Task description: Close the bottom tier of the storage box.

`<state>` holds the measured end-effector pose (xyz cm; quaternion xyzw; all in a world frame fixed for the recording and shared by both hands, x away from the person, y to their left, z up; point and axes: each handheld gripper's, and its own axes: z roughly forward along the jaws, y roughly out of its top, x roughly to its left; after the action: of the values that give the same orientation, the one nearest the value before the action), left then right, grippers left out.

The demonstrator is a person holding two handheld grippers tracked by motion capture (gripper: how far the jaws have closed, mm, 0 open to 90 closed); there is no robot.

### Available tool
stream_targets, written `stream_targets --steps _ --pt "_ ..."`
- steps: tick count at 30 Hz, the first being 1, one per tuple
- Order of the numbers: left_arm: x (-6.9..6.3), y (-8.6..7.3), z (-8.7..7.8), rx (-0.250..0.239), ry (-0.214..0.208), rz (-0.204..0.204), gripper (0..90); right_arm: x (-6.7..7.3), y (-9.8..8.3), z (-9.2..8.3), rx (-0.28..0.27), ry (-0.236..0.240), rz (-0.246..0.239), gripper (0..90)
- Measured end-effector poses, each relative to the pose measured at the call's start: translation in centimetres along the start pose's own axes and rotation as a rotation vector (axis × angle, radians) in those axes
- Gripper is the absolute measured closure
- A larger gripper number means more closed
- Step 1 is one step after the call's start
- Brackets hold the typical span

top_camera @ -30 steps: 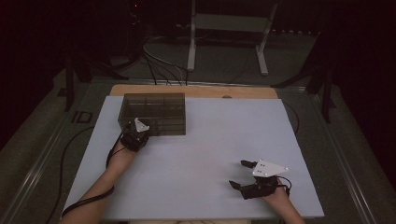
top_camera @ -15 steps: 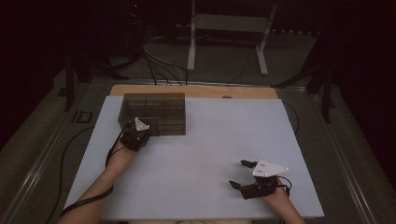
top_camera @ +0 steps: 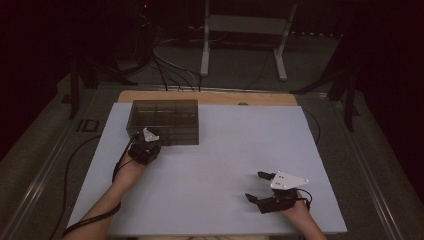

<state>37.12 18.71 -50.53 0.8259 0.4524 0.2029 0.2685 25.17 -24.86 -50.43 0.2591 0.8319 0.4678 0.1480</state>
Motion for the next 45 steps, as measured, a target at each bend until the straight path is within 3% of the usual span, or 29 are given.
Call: stream_targets --steps 3,5,7,12,14,19,24,26,30,33,43,45 --pt "-0.1 0.0 -0.1 0.023 -0.023 -0.010 77.8 0.0 0.0 0.0 0.002 0.001 -0.002 13.5" --pt "-0.5 0.0 -0.1 0.036 -0.007 0.016 71.3 0.0 0.0 0.1 0.003 0.002 -0.001 13.6" --pt "-0.7 0.0 -0.1 0.042 -0.018 0.021 70.8 0.0 0.0 0.1 0.003 0.002 -0.003 13.6" --pt "-0.9 0.0 -0.1 0.036 -0.016 -0.001 60.3 0.0 0.0 0.1 0.006 0.004 -0.001 13.5" --pt "-1.0 0.1 -0.2 0.042 -0.004 -0.003 49.4 0.1 0.0 0.1 0.007 0.003 -0.002 13.6" --pt "-0.9 0.3 -0.4 0.047 -0.027 -0.032 35.5 0.0 0.0 0.1 0.003 -0.001 -0.002 13.5" --pt "-1.0 0.4 -0.6 0.059 -0.011 -0.048 15.1 0.1 0.0 0.0 0.004 -0.002 -0.002 13.5" --pt "-1.1 0.4 -0.7 0.050 -0.003 -0.055 14.7 0.1 0.0 0.0 0.004 -0.004 -0.001 13.6" --pt "-1.0 0.7 -0.8 0.058 -0.041 -0.070 1.3 0.0 0.0 0.0 0.002 -0.010 0.000 13.6" --pt "-1.1 1.0 -0.9 0.062 -0.069 -0.068 0.0 0.0 0.0 -0.2 0.000 -0.014 0.000 13.5" --pt "-1.5 1.4 -0.7 0.072 -0.103 -0.031 0.0 0.0 0.0 -0.2 0.001 -0.013 -0.003 13.5" --pt "-1.4 1.4 -0.6 0.067 -0.172 -0.046 0.0 0.0 0.0 -0.2 0.001 -0.013 -0.003 13.5"
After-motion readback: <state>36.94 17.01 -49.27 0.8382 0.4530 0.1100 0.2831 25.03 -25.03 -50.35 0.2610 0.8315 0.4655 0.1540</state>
